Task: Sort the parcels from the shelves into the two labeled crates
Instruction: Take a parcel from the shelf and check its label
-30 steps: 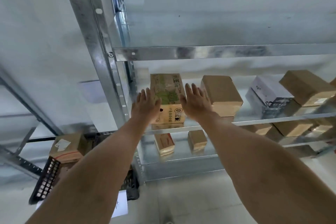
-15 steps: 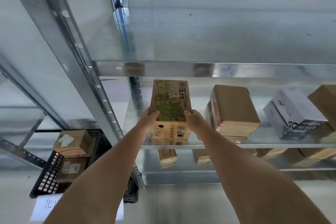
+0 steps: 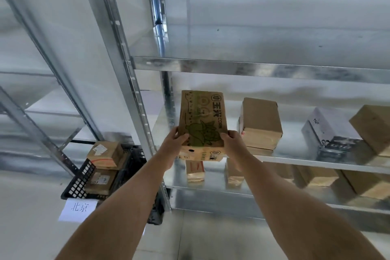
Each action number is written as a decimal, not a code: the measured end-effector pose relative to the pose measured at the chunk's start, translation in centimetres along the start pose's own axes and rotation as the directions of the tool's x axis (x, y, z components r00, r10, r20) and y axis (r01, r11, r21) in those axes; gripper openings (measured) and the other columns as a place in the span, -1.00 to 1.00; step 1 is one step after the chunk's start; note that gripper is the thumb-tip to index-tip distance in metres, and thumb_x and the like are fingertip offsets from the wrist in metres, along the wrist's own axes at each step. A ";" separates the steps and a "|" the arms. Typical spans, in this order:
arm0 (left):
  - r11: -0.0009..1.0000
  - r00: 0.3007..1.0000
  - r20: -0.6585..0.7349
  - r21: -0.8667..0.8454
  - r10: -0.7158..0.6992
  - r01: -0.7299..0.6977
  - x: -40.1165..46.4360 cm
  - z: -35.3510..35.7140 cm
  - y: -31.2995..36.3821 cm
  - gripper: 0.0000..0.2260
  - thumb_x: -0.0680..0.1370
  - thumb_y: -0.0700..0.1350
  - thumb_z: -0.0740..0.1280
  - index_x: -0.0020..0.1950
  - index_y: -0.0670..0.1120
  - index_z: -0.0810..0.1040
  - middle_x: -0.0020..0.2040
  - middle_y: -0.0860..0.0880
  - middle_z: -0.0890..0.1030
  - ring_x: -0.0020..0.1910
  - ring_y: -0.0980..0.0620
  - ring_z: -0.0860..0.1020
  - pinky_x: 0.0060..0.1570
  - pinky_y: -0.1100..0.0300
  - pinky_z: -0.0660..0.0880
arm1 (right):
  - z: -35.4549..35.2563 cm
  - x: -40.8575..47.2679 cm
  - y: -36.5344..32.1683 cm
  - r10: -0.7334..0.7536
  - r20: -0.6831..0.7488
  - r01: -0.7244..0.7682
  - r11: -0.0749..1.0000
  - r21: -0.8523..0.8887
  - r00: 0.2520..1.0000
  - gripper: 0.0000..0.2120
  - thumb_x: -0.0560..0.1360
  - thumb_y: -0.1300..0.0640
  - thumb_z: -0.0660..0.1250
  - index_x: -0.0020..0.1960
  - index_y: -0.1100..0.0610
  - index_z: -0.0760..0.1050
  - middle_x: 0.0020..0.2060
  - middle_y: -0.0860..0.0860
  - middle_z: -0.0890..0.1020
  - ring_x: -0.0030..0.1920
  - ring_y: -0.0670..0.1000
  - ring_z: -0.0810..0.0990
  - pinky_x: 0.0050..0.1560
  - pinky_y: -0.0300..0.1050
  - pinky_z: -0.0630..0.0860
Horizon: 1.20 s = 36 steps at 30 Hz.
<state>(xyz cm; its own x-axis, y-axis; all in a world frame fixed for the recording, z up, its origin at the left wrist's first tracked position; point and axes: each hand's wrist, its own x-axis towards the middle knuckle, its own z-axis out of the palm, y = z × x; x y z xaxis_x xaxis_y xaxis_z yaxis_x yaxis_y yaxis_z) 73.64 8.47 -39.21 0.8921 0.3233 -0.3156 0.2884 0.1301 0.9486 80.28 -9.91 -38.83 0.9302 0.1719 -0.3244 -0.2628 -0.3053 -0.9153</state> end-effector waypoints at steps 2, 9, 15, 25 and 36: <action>0.997 1.000 0.000 -0.072 0.015 -0.015 -2.4 0.2 -0.3 -0.71 0.64 -0.23 0.28 0.34 -0.03 0.42 0.12 -0.08 0.67 0.04 -0.10 0.68 0.05 -0.06 0.61 | -0.9 -1.8 0.6 -0.023 -0.007 0.024 0.998 0.057 1.000 -0.70 0.66 0.03 0.19 0.31 0.16 0.42 0.10 0.12 0.66 0.06 0.12 0.66 0.07 0.11 0.63; 0.964 0.989 0.067 -0.241 0.130 -0.111 -9.3 -0.5 -0.9 -0.59 0.54 -0.45 0.31 0.34 -0.17 0.41 0.24 -0.23 0.60 0.18 -0.20 0.63 0.04 0.01 0.63 | -3.1 -8.4 1.5 -0.050 -0.046 0.062 0.939 0.339 0.998 -0.77 0.70 -0.01 0.10 0.06 0.09 0.44 0.09 0.09 0.62 0.07 0.11 0.63 0.11 0.18 0.60; 0.945 0.981 0.093 -0.298 0.172 -0.138 -12.4 -2.6 -0.4 -0.56 0.48 -0.52 0.31 0.31 -0.22 0.48 0.21 -0.21 0.63 0.13 -0.19 0.66 -0.02 0.02 0.66 | -2.7 -11.3 1.5 -0.095 -0.051 0.108 0.905 0.412 0.994 -0.87 0.69 0.19 0.15 0.04 0.17 0.44 0.03 0.18 0.59 0.04 0.14 0.62 0.16 0.27 0.58; 0.953 0.960 0.168 -0.246 0.224 -0.179 -13.1 -5.1 1.7 -0.58 0.47 -0.51 0.34 0.26 -0.20 0.51 0.15 -0.12 0.69 0.17 -0.17 0.64 0.01 0.06 0.65 | -1.3 -12.6 0.0 -0.161 -0.048 0.163 0.847 0.506 0.986 -0.91 0.68 0.18 0.19 0.05 0.18 0.44 -0.04 0.08 0.63 0.02 0.11 0.60 -0.22 -0.08 0.58; 0.973 0.902 0.371 -0.146 0.221 -0.178 -12.5 -6.7 2.8 -0.62 0.61 -0.40 0.21 0.34 -0.06 0.54 0.22 -0.17 0.65 0.24 -0.17 0.60 0.19 -0.02 0.57 | -4.3 -13.6 -0.7 -0.196 0.215 0.087 0.898 0.431 0.957 -0.29 0.40 -0.10 0.53 0.44 0.09 0.35 0.13 0.12 0.67 0.07 0.13 0.68 -0.12 0.14 0.66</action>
<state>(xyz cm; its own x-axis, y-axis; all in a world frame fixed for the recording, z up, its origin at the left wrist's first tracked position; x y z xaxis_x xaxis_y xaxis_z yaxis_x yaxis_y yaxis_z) 61.00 11.03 -32.73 0.9974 -0.0276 -0.0665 0.0707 0.2062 0.9759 68.95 -16.08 -32.73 0.8861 0.4260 -0.1827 -0.2658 0.1441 -0.9532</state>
